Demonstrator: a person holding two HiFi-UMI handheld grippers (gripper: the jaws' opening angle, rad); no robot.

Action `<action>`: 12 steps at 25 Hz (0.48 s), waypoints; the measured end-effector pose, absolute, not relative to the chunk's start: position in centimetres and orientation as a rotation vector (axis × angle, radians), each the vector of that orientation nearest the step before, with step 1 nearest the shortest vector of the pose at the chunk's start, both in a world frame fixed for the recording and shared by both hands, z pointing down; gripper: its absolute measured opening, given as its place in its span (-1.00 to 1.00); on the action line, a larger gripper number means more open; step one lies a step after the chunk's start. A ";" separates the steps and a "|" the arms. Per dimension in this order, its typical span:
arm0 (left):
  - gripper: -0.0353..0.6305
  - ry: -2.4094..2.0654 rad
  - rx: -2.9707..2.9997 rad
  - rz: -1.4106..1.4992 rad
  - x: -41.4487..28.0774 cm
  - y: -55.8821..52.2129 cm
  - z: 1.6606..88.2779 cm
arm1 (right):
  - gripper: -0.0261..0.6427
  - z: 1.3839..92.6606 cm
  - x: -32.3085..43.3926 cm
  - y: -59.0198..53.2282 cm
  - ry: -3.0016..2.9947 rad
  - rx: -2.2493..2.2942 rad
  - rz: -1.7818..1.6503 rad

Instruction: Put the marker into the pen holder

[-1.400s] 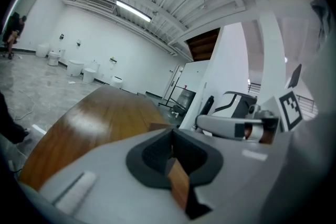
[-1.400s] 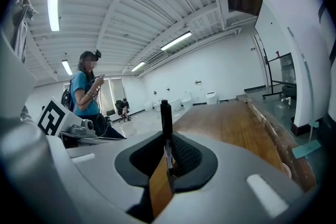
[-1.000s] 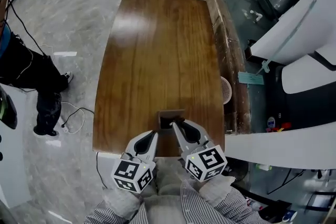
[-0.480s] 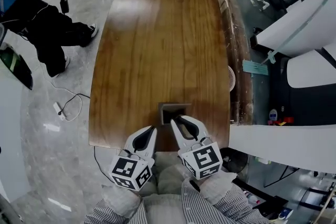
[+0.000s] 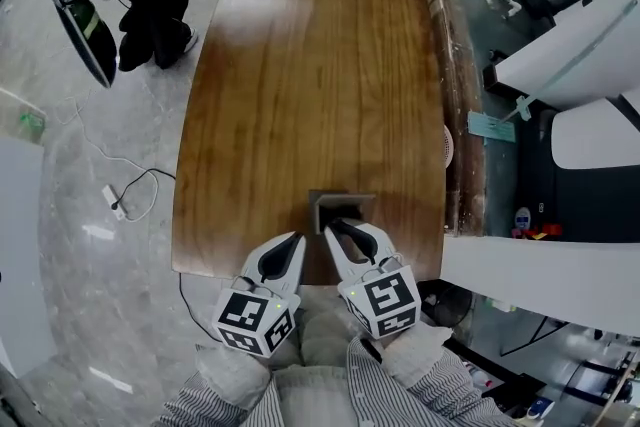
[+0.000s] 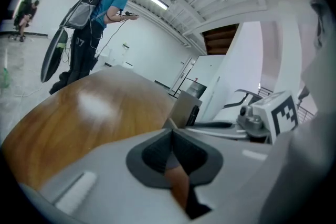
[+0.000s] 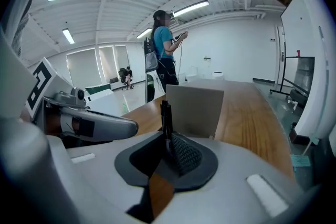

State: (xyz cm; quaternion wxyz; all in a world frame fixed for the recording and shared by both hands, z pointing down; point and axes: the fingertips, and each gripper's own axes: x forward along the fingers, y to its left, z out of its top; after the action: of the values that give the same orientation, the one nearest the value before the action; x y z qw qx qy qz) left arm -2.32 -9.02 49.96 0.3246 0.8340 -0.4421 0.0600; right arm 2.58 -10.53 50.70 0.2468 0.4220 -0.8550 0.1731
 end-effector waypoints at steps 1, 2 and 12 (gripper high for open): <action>-0.87 -1.159 2.188 0.156 -2.3 -9.1 49.9 | -0.79 50.8 2.5 -10.5 -2.323 1.144 0.466; -0.87 -1.158 2.188 0.156 -2.3 -9.1 49.9 | -0.79 50.8 2.5 -10.5 -2.315 1.137 0.467; -0.87 -1.172 2.194 0.138 -2.5 -9.6 49.5 | -0.78 51.3 2.7 -11.3 -2.217 1.072 0.446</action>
State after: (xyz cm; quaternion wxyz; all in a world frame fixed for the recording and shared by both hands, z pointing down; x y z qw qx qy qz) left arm -2.46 -9.63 49.48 0.3195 0.8344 -0.4460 0.0523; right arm 2.66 -11.26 51.34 0.3139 0.4067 -0.8411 0.1691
